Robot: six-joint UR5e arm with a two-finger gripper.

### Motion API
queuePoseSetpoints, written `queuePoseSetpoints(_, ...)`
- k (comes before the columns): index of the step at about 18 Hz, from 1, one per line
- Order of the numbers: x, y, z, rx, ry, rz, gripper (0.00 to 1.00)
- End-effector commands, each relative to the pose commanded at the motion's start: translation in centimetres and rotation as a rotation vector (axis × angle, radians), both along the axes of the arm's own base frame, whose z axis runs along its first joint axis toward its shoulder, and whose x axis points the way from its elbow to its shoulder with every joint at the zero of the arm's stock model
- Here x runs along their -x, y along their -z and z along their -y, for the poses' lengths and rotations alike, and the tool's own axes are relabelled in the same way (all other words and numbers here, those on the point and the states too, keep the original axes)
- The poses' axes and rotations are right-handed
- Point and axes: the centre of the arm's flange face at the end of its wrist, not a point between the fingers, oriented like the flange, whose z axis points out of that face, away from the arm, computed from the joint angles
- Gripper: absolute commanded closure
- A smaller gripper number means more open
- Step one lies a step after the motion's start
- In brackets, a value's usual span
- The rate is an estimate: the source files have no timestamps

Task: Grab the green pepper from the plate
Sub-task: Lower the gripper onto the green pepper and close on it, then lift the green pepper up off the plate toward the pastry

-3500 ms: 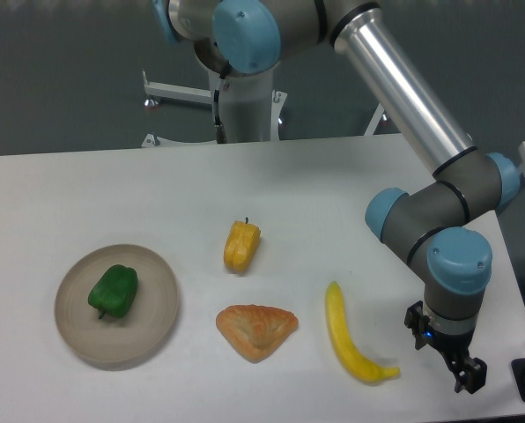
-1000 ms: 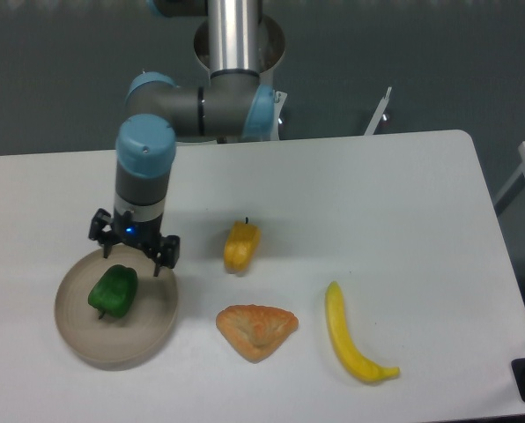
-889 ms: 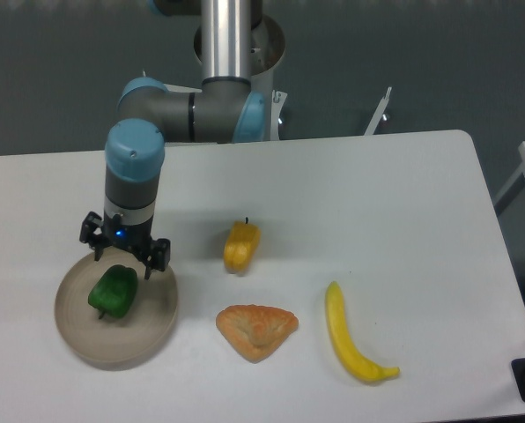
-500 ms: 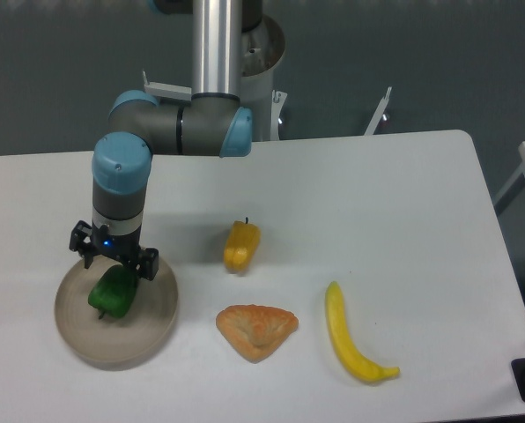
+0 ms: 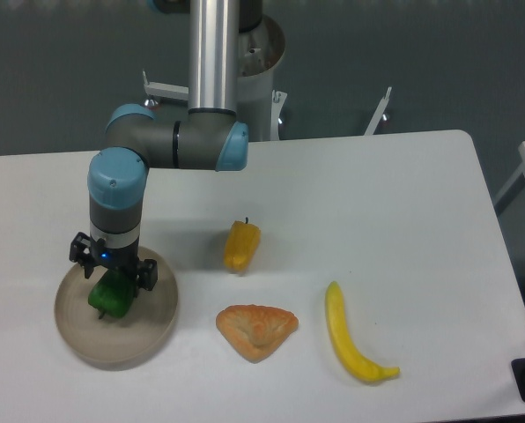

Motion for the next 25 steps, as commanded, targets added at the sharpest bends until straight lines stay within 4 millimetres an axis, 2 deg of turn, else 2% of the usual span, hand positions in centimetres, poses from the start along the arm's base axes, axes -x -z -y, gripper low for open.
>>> queuePoseSetpoints(1, 0.0, -0.1, 0.0, -0.003, 0.003, -0.001, 0.47)
queuePoseSetpoints(2, 0.0, -0.2, 0.1, -0.004, 0.005, 0.0, 0.54)
queuePoseSetpoints(3, 0.0, -0.2, 0.1, -0.004, 0.006, -0.002, 0.57)
queuePoseSetpoints(9, 0.2, -1.3, 0.0, -0.023, 0.008, -0.006, 0.6)
queuePoseSetpoints(11, 0.9, -2.9, 0.0, -0.047, -0.001, -0.011, 0.62)
queuePoseSetpoints(14, 4.2, -6.1, 0.1, -0.091, -0.008, -0.04, 0.64)
queuePoseSetpoints(16, 7.7, -8.0, 0.5, -0.118, -0.018, -0.066, 0.64)
queuePoseSetpoints(20, 15.5, -9.0, 2.7, -0.1, 0.063, -0.127, 0.64)
queuePoseSetpoints(23, 20.8, -8.9, 4.7, -0.095, 0.121, -0.162, 0.64)
queuePoseSetpoints(25, 23.4, -10.1, 6.4, -0.082, 0.16, -0.178, 0.64)
